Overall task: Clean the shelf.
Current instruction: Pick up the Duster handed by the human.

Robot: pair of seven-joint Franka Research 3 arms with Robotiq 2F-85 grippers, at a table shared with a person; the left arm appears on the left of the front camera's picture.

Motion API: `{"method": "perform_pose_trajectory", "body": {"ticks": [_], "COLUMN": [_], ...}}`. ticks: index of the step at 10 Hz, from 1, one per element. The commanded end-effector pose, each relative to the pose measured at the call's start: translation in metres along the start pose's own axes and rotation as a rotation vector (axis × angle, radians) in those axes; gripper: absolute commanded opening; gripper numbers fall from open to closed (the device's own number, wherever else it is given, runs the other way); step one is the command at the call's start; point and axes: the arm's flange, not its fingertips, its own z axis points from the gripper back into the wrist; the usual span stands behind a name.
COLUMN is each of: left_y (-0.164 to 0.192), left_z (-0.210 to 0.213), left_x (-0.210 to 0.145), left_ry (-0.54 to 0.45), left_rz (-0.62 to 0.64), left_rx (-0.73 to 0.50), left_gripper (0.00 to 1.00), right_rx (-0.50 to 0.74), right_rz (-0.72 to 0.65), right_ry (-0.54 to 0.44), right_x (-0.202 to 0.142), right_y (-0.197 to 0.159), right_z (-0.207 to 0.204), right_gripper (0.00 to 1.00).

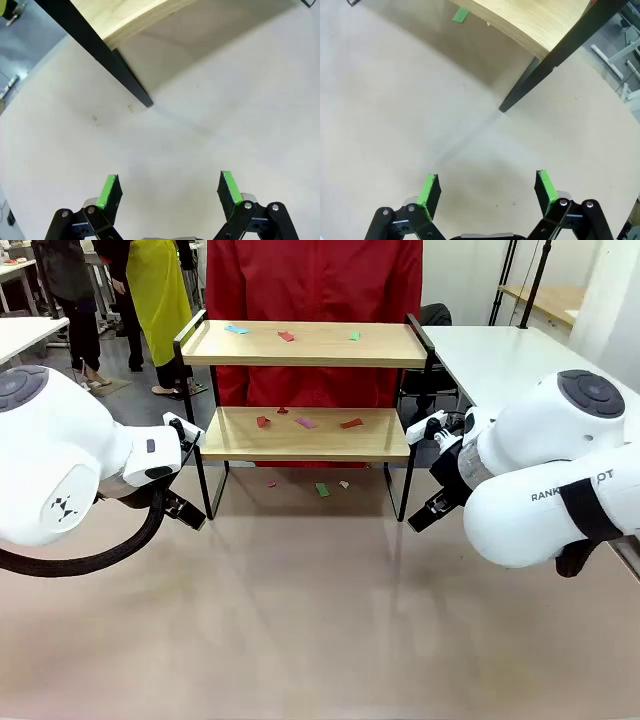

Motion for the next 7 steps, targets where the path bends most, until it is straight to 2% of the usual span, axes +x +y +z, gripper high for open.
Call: {"method": "perform_pose_trajectory", "body": {"ticks": [1,7], "left_y": [0.0,0.0], "left_z": [0.0002,0.0002], "left_x": [0.0001,0.0001], "left_ry": [0.0,0.0], "left_rz": [0.0,0.0], "left_rx": [0.0,0.0], "left_gripper": [1.0,1.0], "right_rx": [0.0,0.0], "right_rz": [0.0,0.0], "right_ry": [-0.001,-0.001], "right_x": [0.0001,0.0001], "right_y": [0.0,0.0], "right_z": [0.0002,0.0002], "right_gripper": [1.0,1.0]}}
